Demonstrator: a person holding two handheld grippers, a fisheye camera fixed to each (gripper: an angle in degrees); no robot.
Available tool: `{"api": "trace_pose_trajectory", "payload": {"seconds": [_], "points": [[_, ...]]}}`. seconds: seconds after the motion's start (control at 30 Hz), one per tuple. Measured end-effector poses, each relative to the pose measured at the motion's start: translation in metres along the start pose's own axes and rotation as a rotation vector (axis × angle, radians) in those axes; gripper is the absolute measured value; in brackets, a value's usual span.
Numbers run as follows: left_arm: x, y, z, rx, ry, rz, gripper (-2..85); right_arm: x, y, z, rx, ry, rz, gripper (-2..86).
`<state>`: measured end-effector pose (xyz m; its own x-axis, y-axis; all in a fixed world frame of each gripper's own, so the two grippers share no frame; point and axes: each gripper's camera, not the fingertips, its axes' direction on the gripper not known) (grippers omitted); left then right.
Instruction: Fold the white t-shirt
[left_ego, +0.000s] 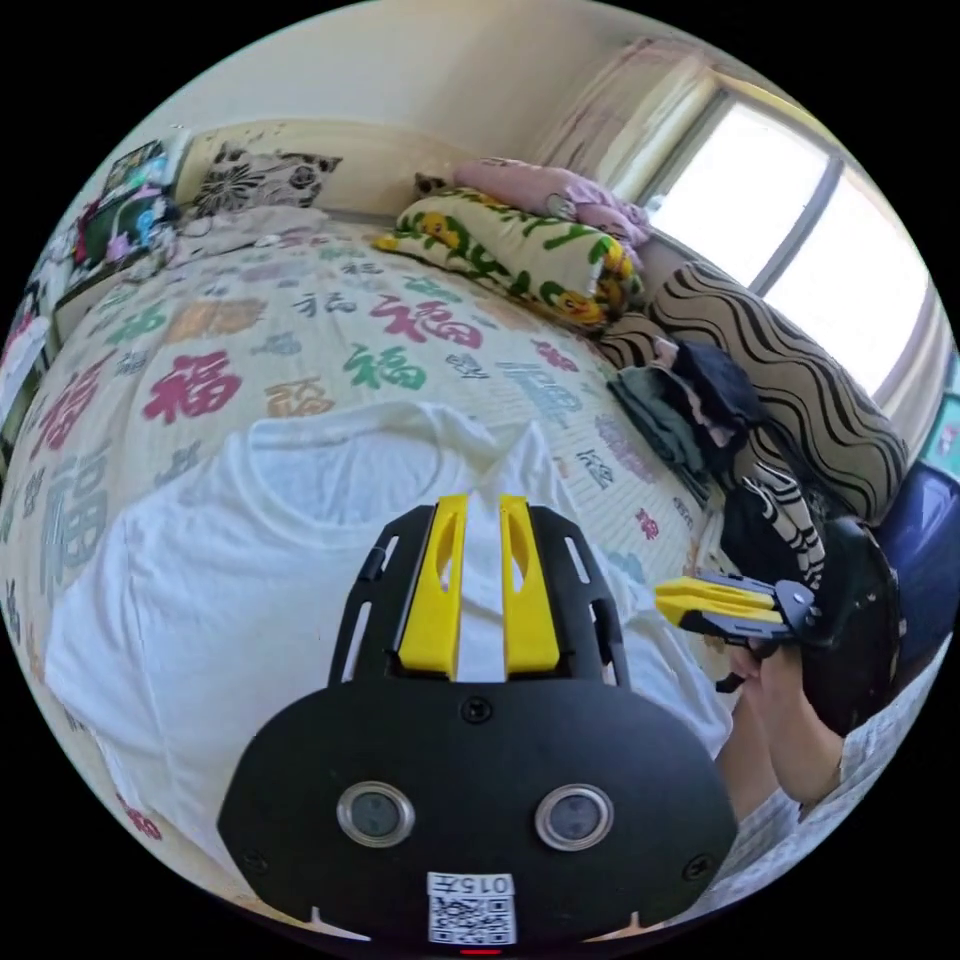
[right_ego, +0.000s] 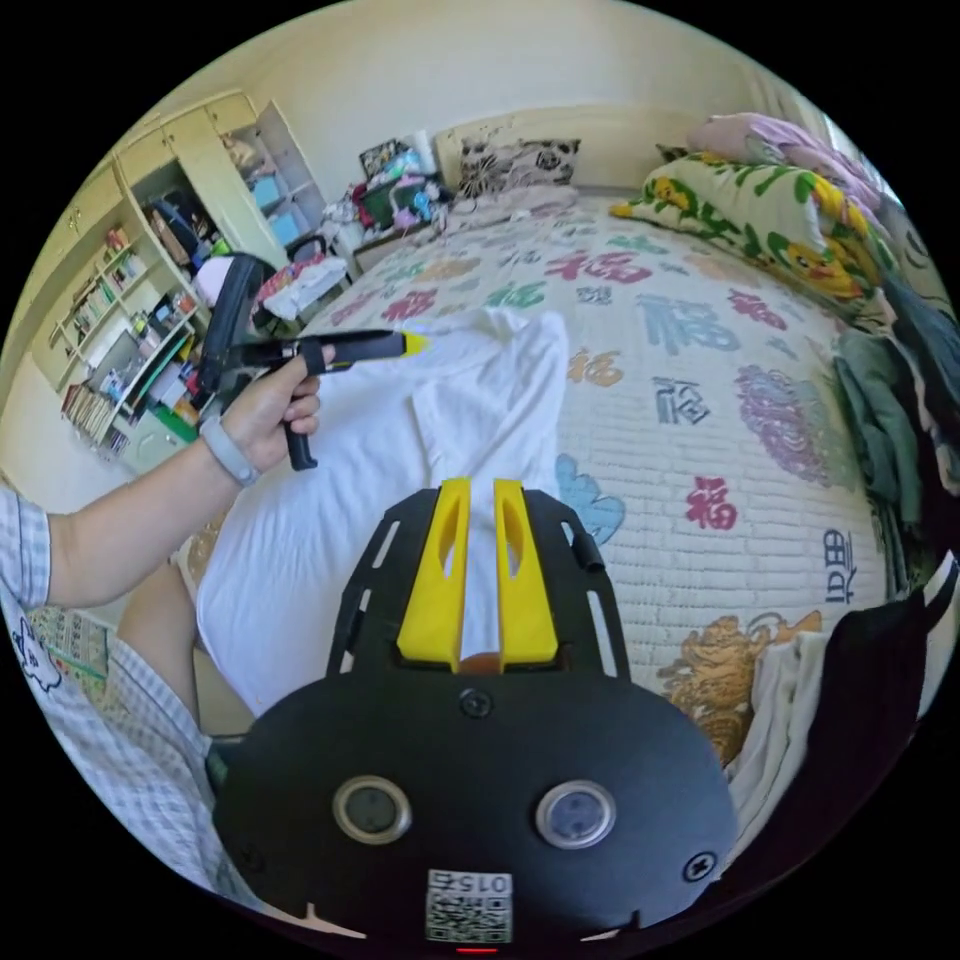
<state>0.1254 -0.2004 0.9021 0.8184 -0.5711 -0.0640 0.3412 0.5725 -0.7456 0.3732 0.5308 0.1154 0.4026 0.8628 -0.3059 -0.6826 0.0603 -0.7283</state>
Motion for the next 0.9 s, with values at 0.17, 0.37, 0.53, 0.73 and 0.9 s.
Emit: {"api": "trace_pose_trajectory", "payload": {"seconds": [0.17,0.37,0.53,0.73,0.9], "points": [[-0.011,-0.008,0.065,-0.154,-0.022,-0.008,4.5,-0.007,-0.021,0.036,-0.202,0.091,0.043,0.1],[-0.052,0.034,0.052,-0.049,0.02,-0.132,2.1,-0.027,-0.023,0.017,-0.158,0.11,0.093,-0.5],[-0.062,0.094,0.026,-0.002,0.07,-0.137,2.7,-0.065,-0.053,0.006,-0.054,0.011,0.004,-0.5],[-0.097,0.141,0.038,-0.072,0.013,-0.19,0.3,-0.114,-0.072,0.046,-0.275,0.059,-0.079,-0.5],[-0.118,0.219,-0.02,0.139,0.032,-0.317,1.1,-0.137,-0.081,0.021,-0.353,0.105,-0.096,-0.4]]}}
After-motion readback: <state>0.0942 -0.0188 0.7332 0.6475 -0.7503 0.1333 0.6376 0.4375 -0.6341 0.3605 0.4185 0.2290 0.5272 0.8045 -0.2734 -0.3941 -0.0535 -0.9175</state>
